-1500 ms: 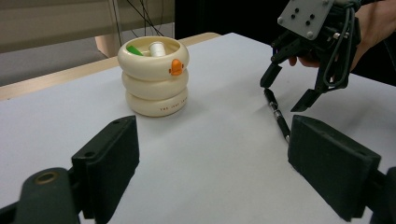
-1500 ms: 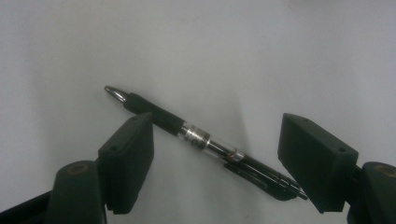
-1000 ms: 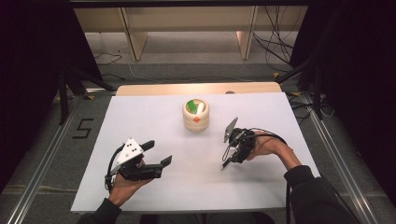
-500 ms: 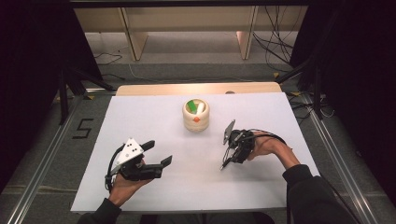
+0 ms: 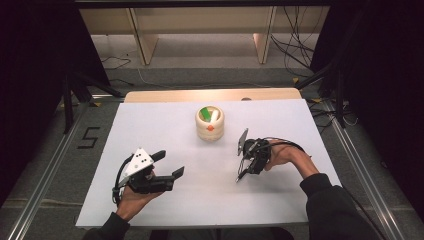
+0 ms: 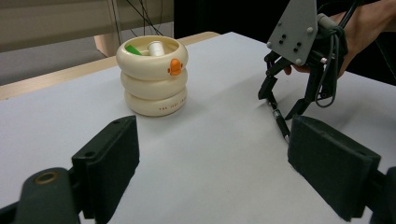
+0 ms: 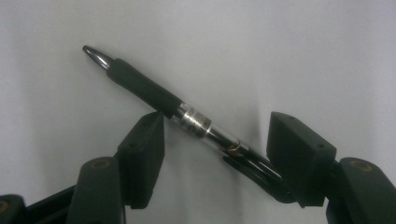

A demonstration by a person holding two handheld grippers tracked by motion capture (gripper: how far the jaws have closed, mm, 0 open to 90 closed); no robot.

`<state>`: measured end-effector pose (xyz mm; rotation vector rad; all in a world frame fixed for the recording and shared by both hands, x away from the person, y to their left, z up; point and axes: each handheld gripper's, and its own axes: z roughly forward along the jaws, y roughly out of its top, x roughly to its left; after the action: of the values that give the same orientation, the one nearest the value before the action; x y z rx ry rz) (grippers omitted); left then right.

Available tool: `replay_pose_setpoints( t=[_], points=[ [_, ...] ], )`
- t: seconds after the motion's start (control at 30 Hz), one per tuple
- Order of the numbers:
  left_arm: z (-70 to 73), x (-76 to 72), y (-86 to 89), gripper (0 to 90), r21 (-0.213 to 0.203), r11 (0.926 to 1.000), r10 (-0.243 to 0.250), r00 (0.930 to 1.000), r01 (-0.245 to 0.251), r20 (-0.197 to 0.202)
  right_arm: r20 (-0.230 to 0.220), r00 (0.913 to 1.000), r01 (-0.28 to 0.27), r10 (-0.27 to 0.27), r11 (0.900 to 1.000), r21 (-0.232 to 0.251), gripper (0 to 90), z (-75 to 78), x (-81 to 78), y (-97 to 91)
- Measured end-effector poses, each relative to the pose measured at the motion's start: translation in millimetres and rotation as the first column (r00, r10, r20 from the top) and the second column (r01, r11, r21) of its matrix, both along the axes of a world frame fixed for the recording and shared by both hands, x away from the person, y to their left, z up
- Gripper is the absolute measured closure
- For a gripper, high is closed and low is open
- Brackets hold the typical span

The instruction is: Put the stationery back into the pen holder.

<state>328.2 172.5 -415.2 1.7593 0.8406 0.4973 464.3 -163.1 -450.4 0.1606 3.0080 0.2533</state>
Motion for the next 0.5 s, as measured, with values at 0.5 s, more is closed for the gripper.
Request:
replay_pose_setpoints(
  t=[0.5],
  points=[
    [0.0, 0.2, -0.4, 16.1, -0.002, 1.0, -0.001, 1.0, 0.001, -0.003, -0.028, 0.9989, -0.04, 0.038, 0.997, -0.066, 43.5, -3.7, 0.3, 5.1]
  ],
)
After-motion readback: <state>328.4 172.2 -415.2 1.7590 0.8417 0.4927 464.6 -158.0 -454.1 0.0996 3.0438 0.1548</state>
